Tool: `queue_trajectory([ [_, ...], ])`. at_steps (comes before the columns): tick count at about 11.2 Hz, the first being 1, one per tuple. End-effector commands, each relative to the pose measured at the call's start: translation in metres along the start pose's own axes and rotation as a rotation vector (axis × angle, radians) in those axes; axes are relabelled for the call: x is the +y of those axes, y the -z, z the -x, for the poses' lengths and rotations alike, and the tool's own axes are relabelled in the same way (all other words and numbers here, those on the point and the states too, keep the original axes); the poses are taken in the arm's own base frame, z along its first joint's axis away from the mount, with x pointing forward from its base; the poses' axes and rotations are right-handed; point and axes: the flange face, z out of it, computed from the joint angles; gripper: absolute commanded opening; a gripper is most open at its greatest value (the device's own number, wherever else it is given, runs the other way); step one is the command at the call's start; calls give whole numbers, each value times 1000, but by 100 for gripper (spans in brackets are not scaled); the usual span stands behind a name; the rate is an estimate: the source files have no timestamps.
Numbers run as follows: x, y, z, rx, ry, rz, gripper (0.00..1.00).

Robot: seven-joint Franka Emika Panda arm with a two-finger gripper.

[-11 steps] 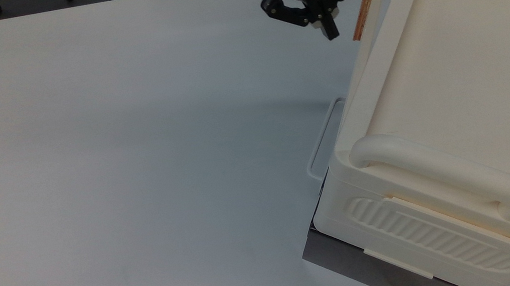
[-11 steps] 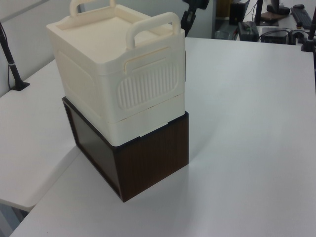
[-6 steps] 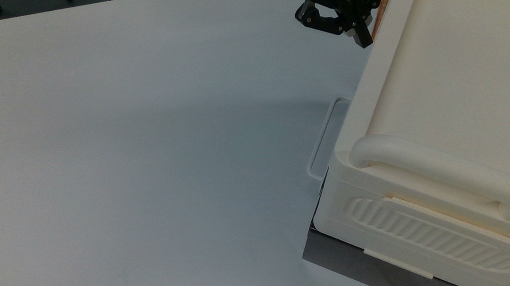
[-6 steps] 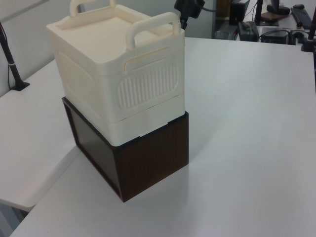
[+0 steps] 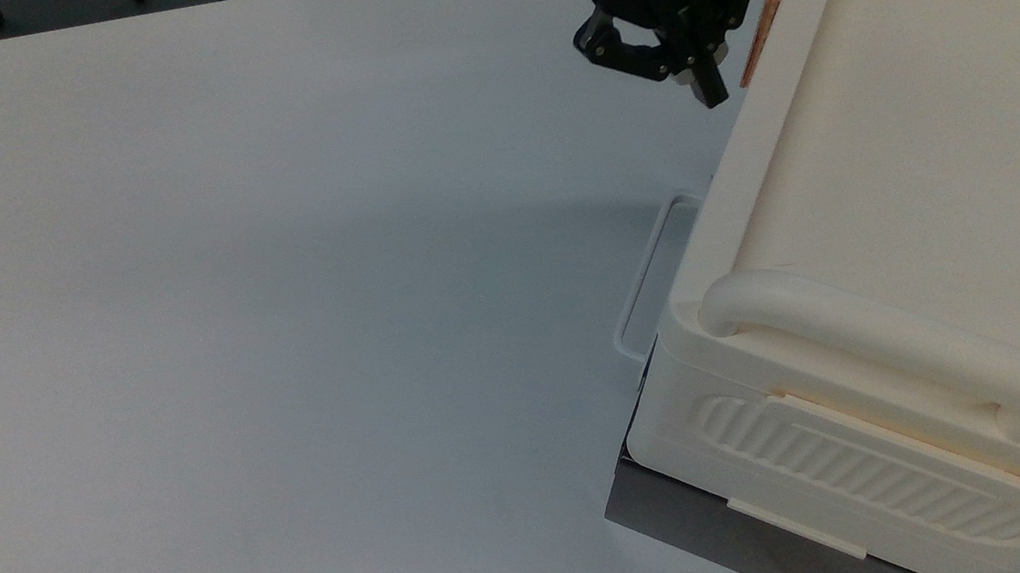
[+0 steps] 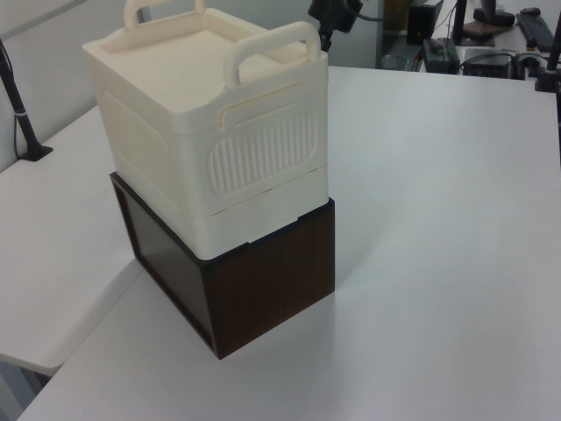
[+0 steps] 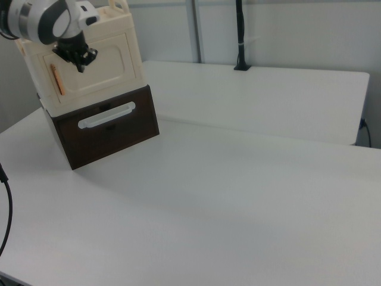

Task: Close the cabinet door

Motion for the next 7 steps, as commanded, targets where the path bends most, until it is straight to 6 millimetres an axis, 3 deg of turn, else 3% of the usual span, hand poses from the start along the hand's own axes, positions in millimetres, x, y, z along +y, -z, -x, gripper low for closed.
queue_trajectory([
  [1, 62, -6, 34, -139, -44, 91, 0],
  [3, 118, 3, 63, -294, -123, 156, 0],
  [4, 146, 19, 75, -332, -174, 185, 0],
  [5, 165, 28, 82, -347, -224, 214, 0],
  [7, 177, 36, 96, -403, -327, 401, 0],
])
